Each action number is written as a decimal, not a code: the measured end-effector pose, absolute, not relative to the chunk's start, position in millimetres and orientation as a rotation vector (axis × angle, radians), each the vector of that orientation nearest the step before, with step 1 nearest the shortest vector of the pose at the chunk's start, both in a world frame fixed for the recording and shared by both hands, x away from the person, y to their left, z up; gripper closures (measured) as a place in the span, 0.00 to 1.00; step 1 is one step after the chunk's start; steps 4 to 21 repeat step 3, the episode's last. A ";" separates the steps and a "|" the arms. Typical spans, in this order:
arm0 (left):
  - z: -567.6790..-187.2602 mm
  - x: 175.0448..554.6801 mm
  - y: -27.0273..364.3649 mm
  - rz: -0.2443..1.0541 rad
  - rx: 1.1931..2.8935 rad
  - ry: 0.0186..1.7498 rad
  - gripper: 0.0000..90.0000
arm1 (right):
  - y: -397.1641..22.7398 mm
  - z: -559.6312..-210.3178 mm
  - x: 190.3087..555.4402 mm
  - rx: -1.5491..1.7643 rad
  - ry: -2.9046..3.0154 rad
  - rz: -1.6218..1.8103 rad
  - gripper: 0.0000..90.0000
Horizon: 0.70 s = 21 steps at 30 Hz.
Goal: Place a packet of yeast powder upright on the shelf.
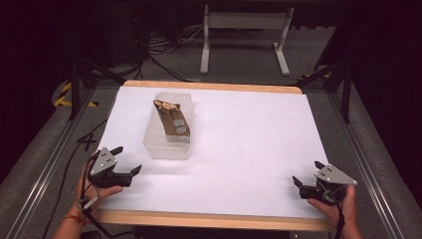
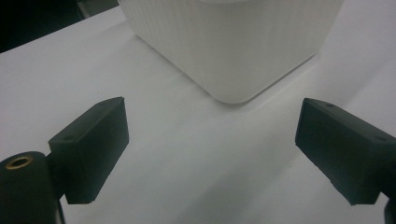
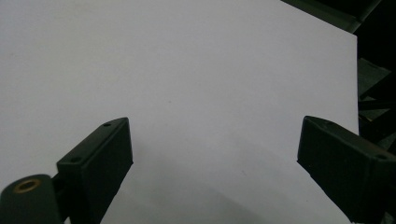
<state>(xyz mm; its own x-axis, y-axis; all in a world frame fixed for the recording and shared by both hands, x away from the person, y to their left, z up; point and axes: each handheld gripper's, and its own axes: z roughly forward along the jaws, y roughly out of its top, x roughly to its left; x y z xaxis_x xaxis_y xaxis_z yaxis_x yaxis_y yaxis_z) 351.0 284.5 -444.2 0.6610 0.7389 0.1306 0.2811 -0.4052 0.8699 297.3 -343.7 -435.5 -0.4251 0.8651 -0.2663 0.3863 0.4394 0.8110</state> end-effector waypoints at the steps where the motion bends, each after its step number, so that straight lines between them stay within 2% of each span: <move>1: -444.2 351.4 284.0 0.639 1.976 0.792 0.12 | -343.7 -435.2 296.8 1.047 1.998 0.881 0.12; 21: -444.3 352.0 283.4 0.640 1.979 0.791 0.12 | -343.7 -434.6 295.9 1.047 1.997 0.880 0.12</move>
